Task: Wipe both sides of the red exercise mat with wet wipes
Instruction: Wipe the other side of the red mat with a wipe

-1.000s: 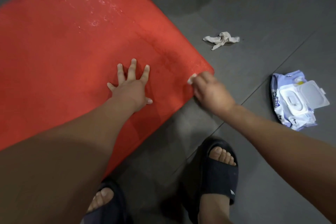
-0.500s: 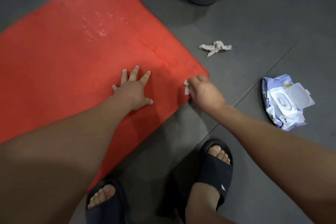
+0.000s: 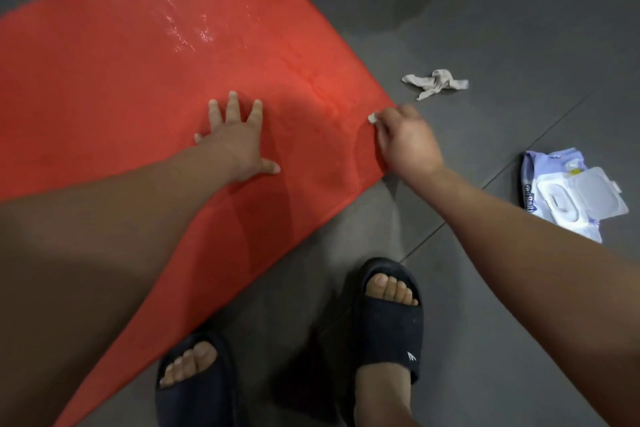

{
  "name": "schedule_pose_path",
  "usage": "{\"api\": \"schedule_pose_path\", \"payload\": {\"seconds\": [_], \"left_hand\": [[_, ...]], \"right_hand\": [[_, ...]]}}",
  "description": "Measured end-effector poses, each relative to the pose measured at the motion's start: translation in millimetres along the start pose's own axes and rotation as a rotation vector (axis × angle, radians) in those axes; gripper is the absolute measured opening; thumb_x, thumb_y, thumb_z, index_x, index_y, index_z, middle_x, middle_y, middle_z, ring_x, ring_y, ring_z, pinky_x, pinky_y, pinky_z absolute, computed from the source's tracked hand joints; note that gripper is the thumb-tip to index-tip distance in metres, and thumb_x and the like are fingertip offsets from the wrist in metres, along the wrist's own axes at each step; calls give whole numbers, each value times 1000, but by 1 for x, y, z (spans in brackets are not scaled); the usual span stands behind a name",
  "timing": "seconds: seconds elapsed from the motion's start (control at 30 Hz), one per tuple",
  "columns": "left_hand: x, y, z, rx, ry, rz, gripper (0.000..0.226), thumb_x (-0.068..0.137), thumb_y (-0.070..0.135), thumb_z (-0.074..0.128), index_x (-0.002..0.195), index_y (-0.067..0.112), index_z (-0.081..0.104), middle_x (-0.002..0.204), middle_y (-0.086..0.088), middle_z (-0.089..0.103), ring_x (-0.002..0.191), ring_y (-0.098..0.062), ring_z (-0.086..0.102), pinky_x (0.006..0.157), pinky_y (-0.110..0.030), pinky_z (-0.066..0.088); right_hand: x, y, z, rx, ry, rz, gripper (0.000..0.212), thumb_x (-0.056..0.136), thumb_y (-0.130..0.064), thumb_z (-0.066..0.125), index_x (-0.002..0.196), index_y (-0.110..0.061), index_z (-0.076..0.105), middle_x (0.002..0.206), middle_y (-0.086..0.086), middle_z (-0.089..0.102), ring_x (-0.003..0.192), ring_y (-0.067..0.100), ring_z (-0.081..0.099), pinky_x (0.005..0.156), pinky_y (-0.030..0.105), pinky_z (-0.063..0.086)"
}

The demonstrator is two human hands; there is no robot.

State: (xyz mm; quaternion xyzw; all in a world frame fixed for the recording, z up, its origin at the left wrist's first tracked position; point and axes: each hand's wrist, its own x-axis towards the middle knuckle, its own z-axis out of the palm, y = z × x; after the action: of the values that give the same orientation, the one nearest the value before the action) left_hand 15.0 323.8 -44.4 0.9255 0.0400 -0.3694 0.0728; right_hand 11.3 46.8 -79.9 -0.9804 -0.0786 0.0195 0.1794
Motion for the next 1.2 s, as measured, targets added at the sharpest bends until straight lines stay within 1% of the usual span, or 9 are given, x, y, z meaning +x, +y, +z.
{"api": "schedule_pose_path", "payload": {"seconds": [0.13, 0.33, 0.5, 0.63, 0.73, 0.8, 0.93, 1.0, 1.2], "left_hand": [[6, 3, 4, 14, -38, -25, 123, 81, 53, 79, 159, 36, -16, 161, -2, -37, 149, -39, -29, 114, -75, 14], [11, 9, 7, 11, -71, -58, 122, 84, 49, 78, 158, 35, -19, 157, -2, -44, 147, -39, -34, 114, -76, 10], [13, 7, 9, 10, -73, -68, 124, 83, 49, 78, 157, 35, -19, 157, -2, -44, 147, -39, -34, 114, -76, 10], [13, 7, 11, 9, -56, -62, 123, 82, 51, 78, 158, 36, -17, 158, -1, -43, 148, -38, -33, 114, -75, 10], [14, 6, 11, 2, -53, -53, 122, 83, 51, 78, 158, 36, -17, 159, -2, -42, 148, -38, -33, 115, -75, 10], [13, 6, 12, 10, -48, -53, 122, 83, 51, 77, 158, 36, -18, 159, -2, -42, 148, -38, -32, 115, -75, 11], [12, 6, 12, 6, -37, -50, 122, 84, 49, 78, 158, 35, -17, 159, -2, -41, 148, -38, -33, 115, -74, 10], [11, 6, 11, 6, -30, -48, 121, 83, 50, 78, 158, 36, -17, 160, -2, -40, 148, -38, -32, 116, -74, 11], [12, 4, 14, 12, -12, -46, 121, 83, 52, 77, 158, 37, -17, 160, -2, -39, 149, -38, -31, 116, -73, 12]], "right_hand": [[15, -11, 7, -18, 103, 235, 24, 95, -19, 51, 104, -4, 67, 97, 23, 62, 79, 44, 61, 69, 45, 50], [-4, -6, -4, -23, -214, -383, 25, 101, -25, 49, 111, -9, 64, 98, 16, 60, 81, 37, 62, 70, 40, 53], [44, 17, -13, -129, -44, -100, 21, 97, -17, 53, 93, 2, 62, 87, 25, 57, 71, 44, 59, 58, 44, 46], [30, -15, 2, -107, 71, 80, 22, 98, -23, 53, 101, -6, 66, 90, 22, 62, 70, 43, 61, 56, 43, 48], [5, -28, 11, -101, -70, -283, 21, 99, -26, 53, 109, -15, 68, 94, 11, 65, 74, 37, 65, 53, 39, 50], [13, -17, 4, -144, -118, -396, 23, 98, -29, 50, 110, -17, 67, 98, 9, 64, 79, 35, 65, 54, 37, 49], [58, 6, -5, -227, 52, 74, 25, 96, -27, 48, 95, -6, 61, 94, 21, 61, 79, 43, 62, 57, 43, 45], [59, -2, -1, -191, 54, 145, 26, 97, -25, 47, 95, -3, 62, 94, 24, 62, 79, 44, 62, 61, 45, 46], [10, -31, 16, -65, -137, -452, 24, 98, -24, 49, 110, -15, 67, 93, 10, 64, 80, 34, 63, 62, 41, 51]]}}
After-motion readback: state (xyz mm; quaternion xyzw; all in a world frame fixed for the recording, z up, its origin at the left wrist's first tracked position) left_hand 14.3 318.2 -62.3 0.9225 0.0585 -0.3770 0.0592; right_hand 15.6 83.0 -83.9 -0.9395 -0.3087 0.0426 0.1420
